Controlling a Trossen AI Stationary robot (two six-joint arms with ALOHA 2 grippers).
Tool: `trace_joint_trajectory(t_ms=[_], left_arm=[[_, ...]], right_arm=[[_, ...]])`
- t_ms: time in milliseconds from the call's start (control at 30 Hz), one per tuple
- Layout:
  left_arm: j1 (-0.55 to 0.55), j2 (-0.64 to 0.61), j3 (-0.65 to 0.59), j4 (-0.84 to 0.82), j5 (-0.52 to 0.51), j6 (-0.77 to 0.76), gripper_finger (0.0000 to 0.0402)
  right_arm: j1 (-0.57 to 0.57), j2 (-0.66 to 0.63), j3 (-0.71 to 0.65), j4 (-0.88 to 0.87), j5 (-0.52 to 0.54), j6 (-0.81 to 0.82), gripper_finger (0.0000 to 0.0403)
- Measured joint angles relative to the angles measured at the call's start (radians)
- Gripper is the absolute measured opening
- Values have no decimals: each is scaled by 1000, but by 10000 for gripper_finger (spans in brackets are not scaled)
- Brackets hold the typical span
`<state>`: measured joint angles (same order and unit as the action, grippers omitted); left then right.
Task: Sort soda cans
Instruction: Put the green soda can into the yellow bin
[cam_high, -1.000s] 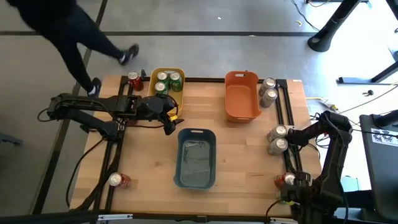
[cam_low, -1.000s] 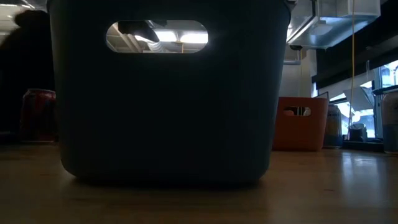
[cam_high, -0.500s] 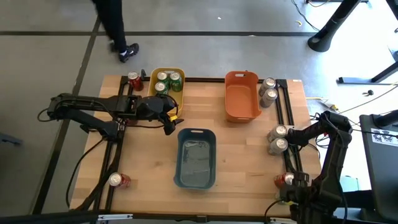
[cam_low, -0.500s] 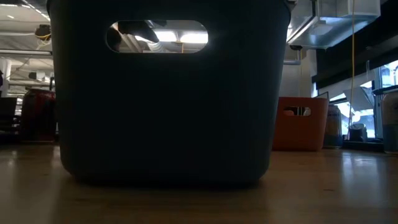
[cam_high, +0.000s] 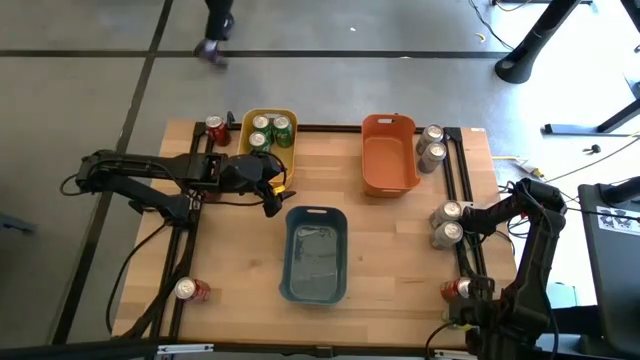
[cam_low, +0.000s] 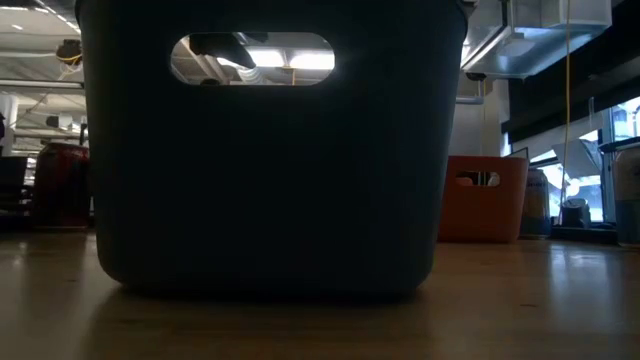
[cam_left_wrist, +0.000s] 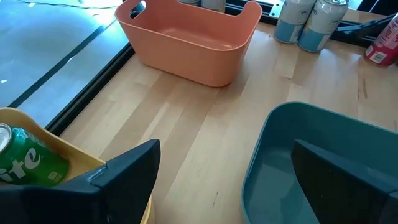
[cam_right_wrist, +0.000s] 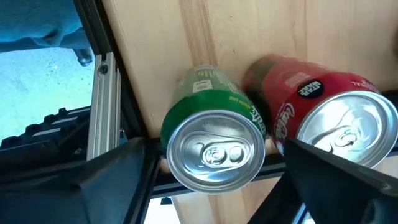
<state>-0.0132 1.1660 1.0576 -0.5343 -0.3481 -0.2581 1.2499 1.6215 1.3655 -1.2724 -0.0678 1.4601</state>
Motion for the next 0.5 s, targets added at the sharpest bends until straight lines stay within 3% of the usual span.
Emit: trace_joint_trajectory(t_ms=[500], left_arm=[[0, 0, 0, 0, 0, 3, 347]], right_arm=[[0, -1, -33, 69, 24, 11, 393]])
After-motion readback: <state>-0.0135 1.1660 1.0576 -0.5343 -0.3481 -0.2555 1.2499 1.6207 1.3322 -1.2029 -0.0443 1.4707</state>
